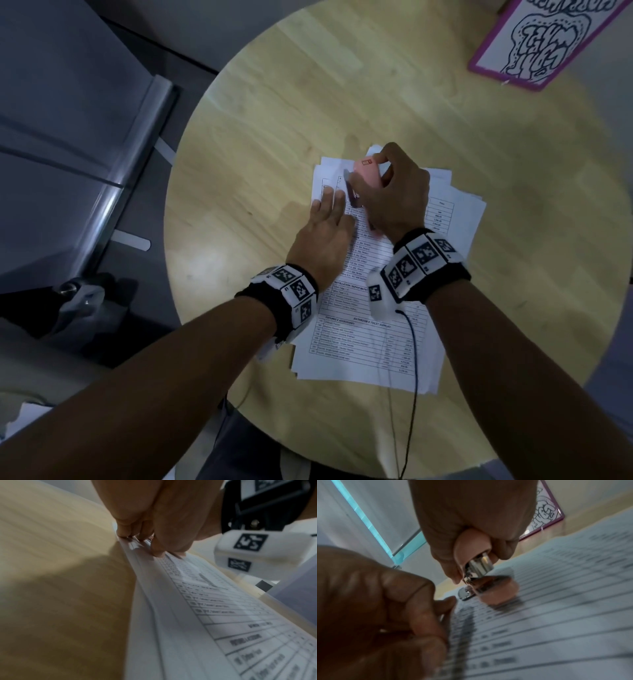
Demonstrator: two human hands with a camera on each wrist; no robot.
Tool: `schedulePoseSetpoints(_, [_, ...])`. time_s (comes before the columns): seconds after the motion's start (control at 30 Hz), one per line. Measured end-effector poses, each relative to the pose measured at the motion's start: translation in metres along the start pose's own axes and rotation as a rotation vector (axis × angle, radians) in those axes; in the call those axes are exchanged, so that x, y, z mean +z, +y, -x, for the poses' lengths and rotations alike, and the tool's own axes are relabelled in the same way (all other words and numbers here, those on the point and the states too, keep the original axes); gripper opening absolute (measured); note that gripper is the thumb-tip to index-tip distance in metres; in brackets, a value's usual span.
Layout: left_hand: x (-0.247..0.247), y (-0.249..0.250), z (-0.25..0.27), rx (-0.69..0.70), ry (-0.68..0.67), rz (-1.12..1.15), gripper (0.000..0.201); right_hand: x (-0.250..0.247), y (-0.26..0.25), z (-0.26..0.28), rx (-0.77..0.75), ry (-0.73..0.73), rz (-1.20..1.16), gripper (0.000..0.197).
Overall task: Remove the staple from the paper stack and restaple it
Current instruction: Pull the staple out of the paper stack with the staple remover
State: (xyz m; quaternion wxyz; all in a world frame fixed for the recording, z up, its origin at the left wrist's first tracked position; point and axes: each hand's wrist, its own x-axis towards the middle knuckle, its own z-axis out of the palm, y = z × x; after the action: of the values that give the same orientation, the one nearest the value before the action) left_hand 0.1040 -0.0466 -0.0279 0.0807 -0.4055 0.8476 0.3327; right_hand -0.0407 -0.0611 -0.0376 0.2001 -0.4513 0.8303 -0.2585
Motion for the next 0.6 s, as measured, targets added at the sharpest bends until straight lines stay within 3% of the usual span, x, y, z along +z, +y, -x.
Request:
schedulePoseSetpoints(0.23, [0.002,-0.003,-0.003,0.027,0.037,0.024,0.049,0.016,-0.002,-0.002,-0.023,0.042,0.081,0.034])
schedulePoseSetpoints(0.4, [0.003,-0.001,-0.003,0.039,0.066,0.063,0.036,0.022,-0.016,-0.012,0.024,0.118,0.039,0.033])
schedulePoseSetpoints(0.6, [-0.001,-0.01,-0.002,0.036,0.128,0.106,0.03,0.002,-0.022,-0.044,-0.036,0.054,0.017,0.034])
